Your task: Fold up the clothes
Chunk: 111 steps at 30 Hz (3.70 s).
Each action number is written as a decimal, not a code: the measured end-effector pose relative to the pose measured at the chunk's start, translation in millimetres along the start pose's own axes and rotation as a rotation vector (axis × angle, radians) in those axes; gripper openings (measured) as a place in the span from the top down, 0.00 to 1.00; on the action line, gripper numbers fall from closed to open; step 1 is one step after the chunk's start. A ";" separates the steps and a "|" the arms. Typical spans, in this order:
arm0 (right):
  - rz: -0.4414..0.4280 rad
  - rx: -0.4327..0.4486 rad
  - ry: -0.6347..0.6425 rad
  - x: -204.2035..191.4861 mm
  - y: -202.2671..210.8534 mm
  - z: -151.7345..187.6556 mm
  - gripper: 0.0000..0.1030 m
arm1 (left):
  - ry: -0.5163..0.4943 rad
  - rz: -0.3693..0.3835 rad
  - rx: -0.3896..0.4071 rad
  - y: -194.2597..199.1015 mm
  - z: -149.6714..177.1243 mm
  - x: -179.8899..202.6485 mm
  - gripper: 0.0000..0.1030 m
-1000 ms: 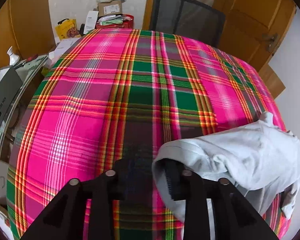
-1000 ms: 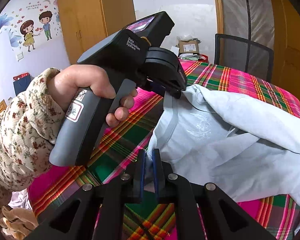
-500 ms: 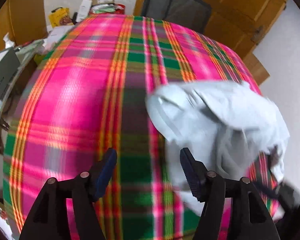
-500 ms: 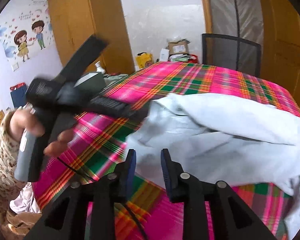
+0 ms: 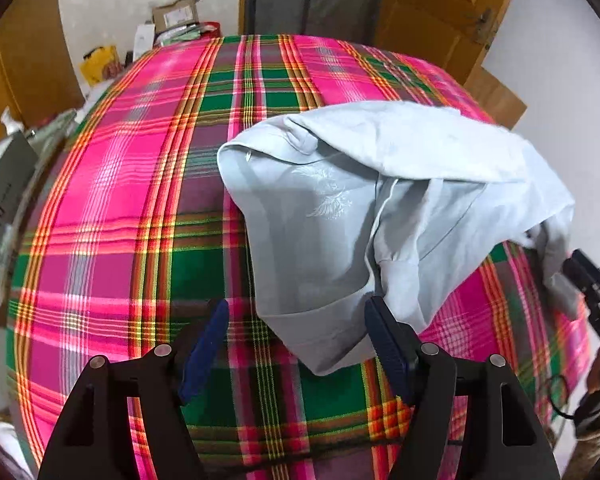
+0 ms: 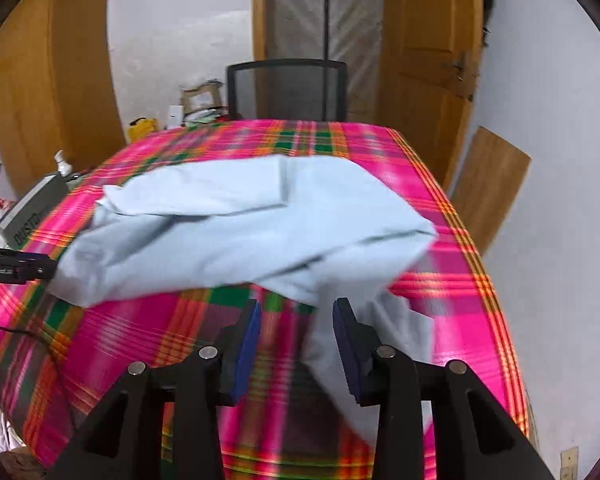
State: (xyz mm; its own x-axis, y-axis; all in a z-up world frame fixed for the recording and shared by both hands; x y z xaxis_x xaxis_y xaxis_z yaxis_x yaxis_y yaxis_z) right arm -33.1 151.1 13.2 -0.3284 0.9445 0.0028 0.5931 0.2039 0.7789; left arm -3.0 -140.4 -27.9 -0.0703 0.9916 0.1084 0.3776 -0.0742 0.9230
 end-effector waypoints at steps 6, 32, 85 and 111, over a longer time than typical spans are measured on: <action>-0.006 -0.048 -0.046 25.9 -28.8 8.3 0.58 | -0.041 -0.072 -0.016 -8.3 6.3 7.5 0.30; -0.031 -0.028 -0.073 25.1 -31.4 17.2 0.58 | -0.041 -0.003 0.086 29.7 9.3 25.8 0.30; -0.494 -0.052 -0.511 9.9 -87.1 -29.4 0.96 | 0.325 0.235 -0.047 3.6 20.4 -23.9 0.29; -0.487 -0.069 -0.525 12.1 -91.2 -24.3 0.96 | 0.434 0.352 -0.100 -9.7 -0.1 -16.3 0.83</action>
State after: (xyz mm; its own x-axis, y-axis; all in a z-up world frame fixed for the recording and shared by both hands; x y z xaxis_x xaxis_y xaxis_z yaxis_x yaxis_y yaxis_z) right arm -109.0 137.7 -42.6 -0.1366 0.7529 -0.6438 0.4153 0.6335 0.6528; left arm -5.6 -155.9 -38.6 -0.3372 0.7725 0.5380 0.3593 -0.4226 0.8320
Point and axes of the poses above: each gripper's, at about its wrist camera, not at the fingertips, and y roughly against the way its jaws point, x to its right, z to its underside, the point moved 6 cm from there along -y, roughly the way its jaws point, and after that the axes turned 7 degrees about -x, right-handed, at the moved point
